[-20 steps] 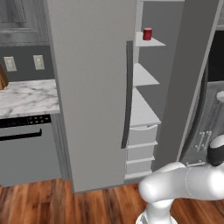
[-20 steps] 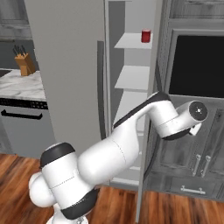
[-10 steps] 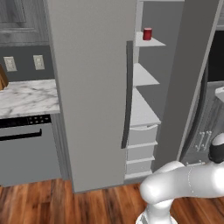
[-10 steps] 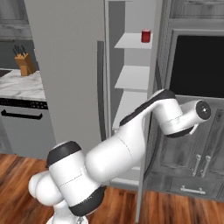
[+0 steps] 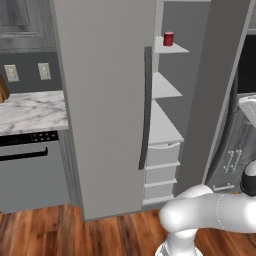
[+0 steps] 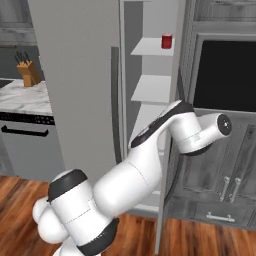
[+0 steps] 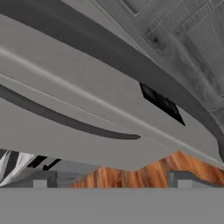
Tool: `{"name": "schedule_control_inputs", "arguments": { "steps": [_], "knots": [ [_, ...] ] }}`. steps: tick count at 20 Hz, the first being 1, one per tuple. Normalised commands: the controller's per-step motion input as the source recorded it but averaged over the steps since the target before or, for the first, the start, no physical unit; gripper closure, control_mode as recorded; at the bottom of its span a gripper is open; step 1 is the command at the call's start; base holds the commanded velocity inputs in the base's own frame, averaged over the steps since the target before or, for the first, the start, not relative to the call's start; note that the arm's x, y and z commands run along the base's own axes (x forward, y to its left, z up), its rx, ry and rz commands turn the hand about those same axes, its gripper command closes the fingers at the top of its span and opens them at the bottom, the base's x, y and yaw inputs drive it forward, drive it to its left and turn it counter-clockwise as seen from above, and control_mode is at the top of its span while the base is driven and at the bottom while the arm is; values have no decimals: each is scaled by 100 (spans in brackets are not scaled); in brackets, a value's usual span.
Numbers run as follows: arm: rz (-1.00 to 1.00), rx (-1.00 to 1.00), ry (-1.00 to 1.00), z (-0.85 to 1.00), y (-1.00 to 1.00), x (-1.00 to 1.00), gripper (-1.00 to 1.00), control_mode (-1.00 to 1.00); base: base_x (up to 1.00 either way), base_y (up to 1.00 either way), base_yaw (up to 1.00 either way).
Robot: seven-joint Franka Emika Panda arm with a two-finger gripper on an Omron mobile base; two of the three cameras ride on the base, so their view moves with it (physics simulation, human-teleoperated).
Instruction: Pick up the frozen steak from the freezer, place it on any shelf in the fridge, and close the fridge and freezer doors when done.
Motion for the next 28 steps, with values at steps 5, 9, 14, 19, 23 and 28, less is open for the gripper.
{"name": "schedule_control_inputs", "arguments": {
  "steps": [5,9,14,19,23,28],
  "knots": [
    [0,10,0,1,37,10,-100,-100,0,0,0],
    [0,1,-2,13,-22,4,-100,-100,0,0,0],
    [0,1,-2,11,-43,0,-100,-100,0,0,0],
    [-3,0,0,0,-32,7,-100,-100,0,0,0],
    [-10,0,0,0,-53,1,-100,-100,0,0,0],
    [-6,0,0,-4,-34,3,-100,-100,0,0,0]
  ]
}}
